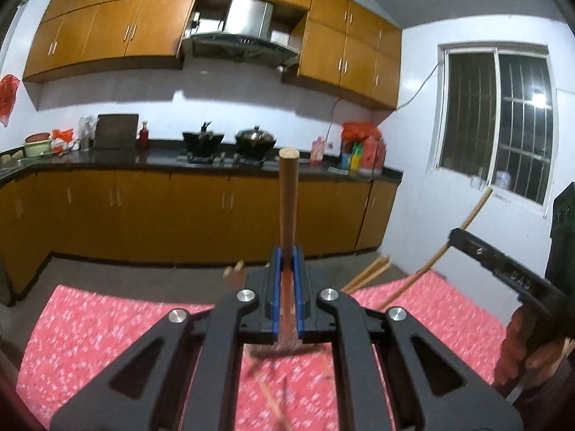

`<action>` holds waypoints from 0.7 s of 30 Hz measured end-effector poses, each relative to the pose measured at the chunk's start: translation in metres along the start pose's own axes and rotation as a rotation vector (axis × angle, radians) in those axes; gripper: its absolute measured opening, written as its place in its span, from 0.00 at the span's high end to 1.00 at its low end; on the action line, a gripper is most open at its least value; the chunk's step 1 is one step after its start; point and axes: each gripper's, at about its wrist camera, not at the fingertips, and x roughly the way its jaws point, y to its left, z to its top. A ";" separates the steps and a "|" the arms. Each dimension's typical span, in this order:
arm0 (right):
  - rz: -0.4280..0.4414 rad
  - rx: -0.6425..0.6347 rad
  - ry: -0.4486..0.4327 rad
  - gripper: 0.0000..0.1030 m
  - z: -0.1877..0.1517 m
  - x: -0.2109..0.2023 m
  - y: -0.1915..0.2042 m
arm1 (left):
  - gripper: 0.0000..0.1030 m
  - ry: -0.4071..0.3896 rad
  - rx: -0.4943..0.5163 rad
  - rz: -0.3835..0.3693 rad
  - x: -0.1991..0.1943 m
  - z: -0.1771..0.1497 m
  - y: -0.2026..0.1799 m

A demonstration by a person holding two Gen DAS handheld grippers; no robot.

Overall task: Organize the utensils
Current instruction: 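Tilt both chopsticks upright and lower them into the beige holder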

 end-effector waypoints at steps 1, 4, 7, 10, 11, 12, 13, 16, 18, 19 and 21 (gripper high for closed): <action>-0.004 -0.003 -0.021 0.93 0.004 0.002 0.002 | 0.93 -0.013 -0.002 -0.001 0.003 0.005 -0.002; -0.018 -0.007 -0.084 0.93 0.013 0.015 0.008 | 0.93 -0.060 0.006 0.013 0.013 0.018 -0.009; -0.040 -0.025 -0.102 0.93 0.011 0.029 0.009 | 0.93 -0.083 0.024 0.044 0.028 0.024 -0.012; -0.053 -0.031 -0.071 0.93 0.004 0.053 0.008 | 0.93 -0.070 0.015 0.060 0.049 0.021 -0.011; -0.058 -0.032 -0.056 0.93 0.001 0.059 0.008 | 0.93 -0.065 0.016 0.068 0.052 0.019 -0.011; -0.062 -0.031 -0.030 0.93 -0.004 0.069 0.006 | 0.93 -0.059 0.015 0.076 0.057 0.016 -0.011; -0.065 -0.031 -0.016 0.93 -0.007 0.073 0.005 | 0.93 -0.042 0.012 0.080 0.064 0.012 -0.009; -0.074 -0.032 0.029 0.93 -0.017 0.088 0.001 | 0.93 -0.004 0.005 0.092 0.080 0.003 -0.004; -0.076 -0.029 0.050 0.93 -0.023 0.094 -0.001 | 0.93 0.013 0.000 0.095 0.086 -0.002 -0.001; -0.075 -0.027 0.055 0.92 -0.024 0.094 -0.001 | 0.93 0.025 -0.005 0.096 0.090 -0.006 0.001; -0.073 -0.024 0.068 0.92 -0.027 0.096 0.000 | 0.93 0.036 -0.011 0.093 0.095 -0.009 0.003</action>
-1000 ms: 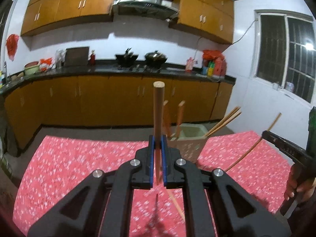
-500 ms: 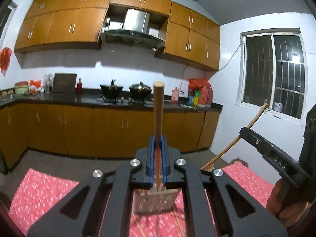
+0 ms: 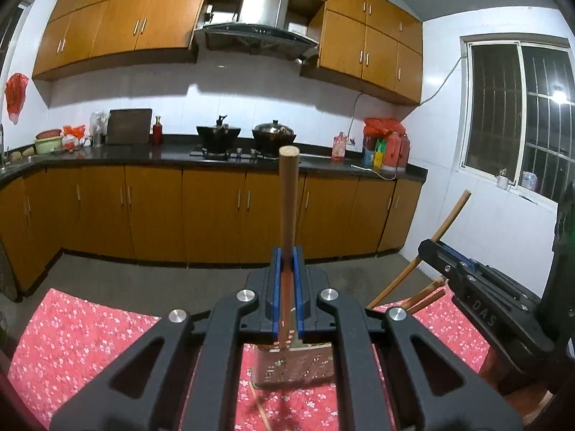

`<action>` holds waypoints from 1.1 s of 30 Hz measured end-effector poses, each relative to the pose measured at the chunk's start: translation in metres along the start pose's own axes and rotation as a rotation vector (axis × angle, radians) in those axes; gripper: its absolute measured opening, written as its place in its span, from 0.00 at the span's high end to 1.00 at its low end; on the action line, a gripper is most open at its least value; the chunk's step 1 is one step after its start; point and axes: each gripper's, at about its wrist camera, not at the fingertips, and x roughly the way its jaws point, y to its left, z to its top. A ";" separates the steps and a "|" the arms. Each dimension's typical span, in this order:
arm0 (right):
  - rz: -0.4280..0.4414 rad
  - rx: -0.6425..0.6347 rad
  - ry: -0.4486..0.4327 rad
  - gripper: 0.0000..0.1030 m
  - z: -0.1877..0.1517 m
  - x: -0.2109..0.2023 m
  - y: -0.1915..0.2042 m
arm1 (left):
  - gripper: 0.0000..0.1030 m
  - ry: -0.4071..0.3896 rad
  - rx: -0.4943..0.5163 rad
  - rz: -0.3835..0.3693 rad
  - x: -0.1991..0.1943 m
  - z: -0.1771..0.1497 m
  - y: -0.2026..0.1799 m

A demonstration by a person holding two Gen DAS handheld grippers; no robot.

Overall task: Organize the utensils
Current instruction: 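Tilt both chopsticks upright and lower them into the beige holder, then open the left tool and the right tool to release the chopsticks, then return to the table and close the right tool on a chopstick while the left tool grasps another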

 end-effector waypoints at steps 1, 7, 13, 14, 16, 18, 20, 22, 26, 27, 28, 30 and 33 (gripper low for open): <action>0.002 0.000 0.006 0.92 -0.001 0.000 0.001 | 0.93 0.005 -0.001 -0.001 0.001 -0.002 0.002; 0.026 -0.004 0.034 0.90 -0.003 -0.002 0.004 | 0.90 0.008 -0.015 -0.017 0.000 -0.006 0.003; 0.035 0.001 -0.001 0.78 0.007 -0.021 0.005 | 0.89 -0.013 -0.026 -0.022 -0.016 -0.004 0.006; 0.035 0.002 -0.008 0.77 0.009 -0.024 0.005 | 0.89 -0.017 -0.033 -0.024 -0.020 -0.003 0.007; 0.037 0.005 -0.030 0.78 0.013 -0.037 0.003 | 0.89 -0.027 -0.045 -0.027 -0.029 -0.003 0.010; 0.030 0.008 -0.047 0.77 0.014 -0.049 -0.001 | 0.89 -0.037 -0.054 -0.028 -0.040 -0.003 0.013; 0.014 0.016 -0.053 0.77 0.009 -0.063 -0.008 | 0.88 -0.042 -0.061 -0.022 -0.054 -0.007 0.020; -0.009 0.028 -0.034 0.77 0.001 -0.070 -0.018 | 0.84 -0.030 -0.069 -0.015 -0.065 -0.016 0.026; -0.070 0.065 0.085 0.77 -0.037 -0.066 -0.043 | 0.83 0.040 -0.065 0.025 -0.073 -0.048 0.037; -0.080 0.080 0.139 0.77 -0.053 -0.060 -0.050 | 0.83 0.074 -0.060 0.044 -0.072 -0.063 0.040; -0.094 0.093 0.193 0.77 -0.069 -0.053 -0.056 | 0.83 0.096 -0.057 0.055 -0.069 -0.072 0.042; -0.102 0.115 0.282 0.77 -0.096 -0.044 -0.060 | 0.83 0.156 -0.053 0.088 -0.062 -0.095 0.047; -0.080 0.137 0.418 0.77 -0.141 -0.030 -0.057 | 0.83 0.264 -0.078 0.129 -0.051 -0.135 0.058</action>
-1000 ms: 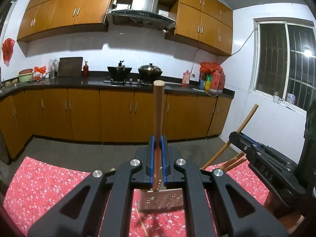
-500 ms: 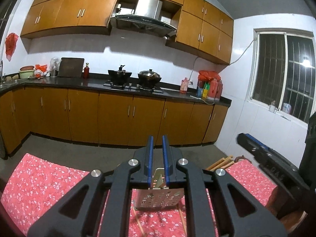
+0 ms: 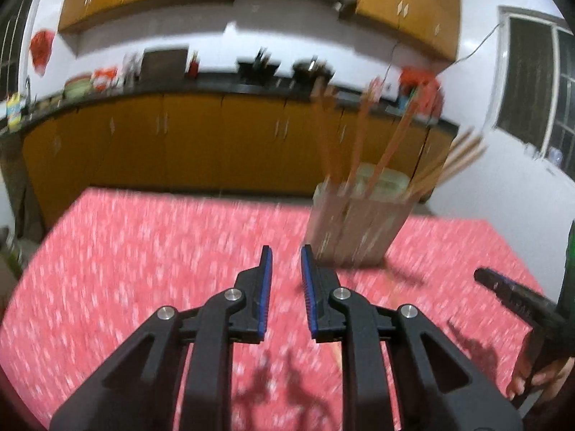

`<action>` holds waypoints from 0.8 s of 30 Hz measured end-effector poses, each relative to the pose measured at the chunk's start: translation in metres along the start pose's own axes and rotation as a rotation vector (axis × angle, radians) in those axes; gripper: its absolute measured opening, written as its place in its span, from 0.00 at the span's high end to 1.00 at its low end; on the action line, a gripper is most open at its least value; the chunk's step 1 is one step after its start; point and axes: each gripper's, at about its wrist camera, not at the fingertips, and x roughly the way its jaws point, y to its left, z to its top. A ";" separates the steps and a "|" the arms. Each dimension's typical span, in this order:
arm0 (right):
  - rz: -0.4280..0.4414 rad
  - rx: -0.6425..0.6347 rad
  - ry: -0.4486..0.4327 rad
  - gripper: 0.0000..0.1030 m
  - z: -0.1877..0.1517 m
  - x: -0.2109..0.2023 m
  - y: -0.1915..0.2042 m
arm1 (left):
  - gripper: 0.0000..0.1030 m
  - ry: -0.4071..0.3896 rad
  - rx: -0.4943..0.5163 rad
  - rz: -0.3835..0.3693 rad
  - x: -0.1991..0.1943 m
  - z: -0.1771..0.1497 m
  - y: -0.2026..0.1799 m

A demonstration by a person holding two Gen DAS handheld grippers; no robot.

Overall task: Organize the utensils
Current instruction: 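Return to the table and close the right tool on a chopstick while the left tool grasps another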

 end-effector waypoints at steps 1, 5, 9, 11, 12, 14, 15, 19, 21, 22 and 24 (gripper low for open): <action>0.010 -0.003 0.037 0.77 -0.011 0.008 0.002 | 0.83 0.023 -0.006 0.007 0.004 -0.007 0.003; 0.042 -0.045 0.152 0.77 -0.048 0.035 0.024 | 0.83 0.113 -0.036 0.014 0.019 -0.037 0.008; 0.015 -0.103 0.179 0.77 -0.063 0.046 0.040 | 0.82 0.145 -0.049 -0.002 0.022 -0.050 0.010; -0.012 -0.112 0.188 0.77 -0.065 0.051 0.040 | 0.81 0.152 -0.050 -0.012 0.023 -0.052 0.006; -0.013 -0.109 0.186 0.78 -0.067 0.051 0.039 | 0.79 0.156 -0.052 -0.018 0.024 -0.053 0.005; -0.028 -0.109 0.177 0.86 -0.068 0.052 0.038 | 0.78 0.164 -0.053 -0.033 0.026 -0.055 0.001; -0.031 -0.105 0.178 0.91 -0.067 0.052 0.036 | 0.77 0.171 -0.052 -0.044 0.028 -0.056 -0.002; -0.059 -0.071 0.173 0.92 -0.063 0.052 0.026 | 0.77 0.199 -0.050 -0.083 0.035 -0.058 -0.019; -0.089 -0.031 0.170 0.92 -0.058 0.052 0.015 | 0.77 0.215 -0.043 -0.102 0.039 -0.061 -0.027; -0.109 -0.018 0.167 0.93 -0.057 0.050 0.010 | 0.77 0.224 -0.036 -0.110 0.042 -0.062 -0.032; -0.168 0.027 0.159 0.93 -0.052 0.049 -0.006 | 0.75 0.243 -0.019 -0.122 0.047 -0.066 -0.043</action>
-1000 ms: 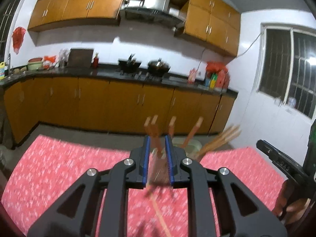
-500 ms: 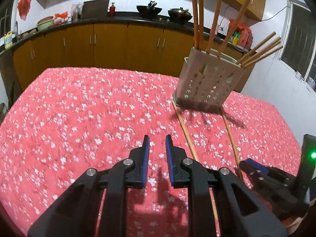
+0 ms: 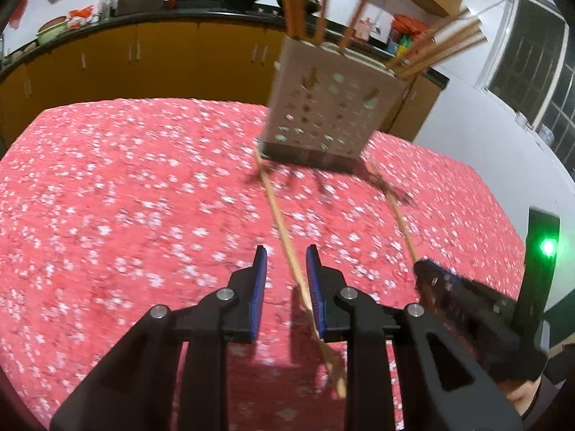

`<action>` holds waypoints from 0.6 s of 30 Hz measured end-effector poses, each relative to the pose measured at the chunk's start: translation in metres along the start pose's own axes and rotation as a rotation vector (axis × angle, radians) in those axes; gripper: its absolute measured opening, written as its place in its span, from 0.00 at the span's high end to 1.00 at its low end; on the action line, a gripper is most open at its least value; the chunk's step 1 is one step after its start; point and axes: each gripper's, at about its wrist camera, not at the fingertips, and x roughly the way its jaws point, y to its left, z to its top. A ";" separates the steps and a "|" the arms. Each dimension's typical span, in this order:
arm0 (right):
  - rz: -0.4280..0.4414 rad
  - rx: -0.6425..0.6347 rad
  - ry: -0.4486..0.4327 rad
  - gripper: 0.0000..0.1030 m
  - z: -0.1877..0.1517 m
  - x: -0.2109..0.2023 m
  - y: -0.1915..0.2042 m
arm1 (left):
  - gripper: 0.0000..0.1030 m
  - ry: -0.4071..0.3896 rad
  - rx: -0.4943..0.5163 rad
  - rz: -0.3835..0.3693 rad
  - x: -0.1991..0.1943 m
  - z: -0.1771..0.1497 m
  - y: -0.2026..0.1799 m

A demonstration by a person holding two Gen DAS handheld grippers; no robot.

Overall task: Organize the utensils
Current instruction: 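Return to the table and close the right tool on a chopstick while the left tool grasps another, then lift the held chopsticks from the table with both tools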

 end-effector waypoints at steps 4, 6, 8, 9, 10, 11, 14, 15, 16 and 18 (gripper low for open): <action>-0.033 0.075 0.000 0.93 0.006 -0.001 -0.027 | 0.73 0.035 0.030 0.000 0.013 -0.005 -0.014; -0.038 0.083 -0.005 0.93 0.007 -0.003 -0.034 | 0.73 0.053 0.045 0.010 0.021 -0.007 -0.021; -0.033 0.084 -0.008 0.93 0.007 -0.004 -0.036 | 0.73 0.071 0.069 0.046 0.030 -0.011 -0.027; -0.031 0.082 -0.008 0.93 0.007 -0.004 -0.036 | 0.75 0.079 0.078 0.063 0.034 -0.013 -0.029; -0.027 0.078 -0.008 0.92 0.007 -0.004 -0.036 | 0.84 0.090 0.084 0.087 0.039 -0.016 -0.030; -0.022 0.071 -0.007 0.92 0.007 -0.005 -0.034 | 0.88 0.099 0.084 0.100 0.043 -0.017 -0.029; -0.010 0.049 -0.003 0.92 0.007 -0.003 -0.028 | 0.90 0.087 0.084 0.131 0.043 -0.017 -0.023; -0.001 0.039 0.000 0.92 0.007 -0.002 -0.024 | 0.91 0.086 0.077 0.139 0.042 -0.015 -0.018; 0.004 0.034 0.001 0.92 0.007 -0.001 -0.023 | 0.91 0.084 0.067 0.155 0.042 -0.012 -0.010; 0.021 0.013 0.002 0.92 0.008 0.001 -0.017 | 0.92 0.081 0.049 0.176 0.042 -0.007 0.004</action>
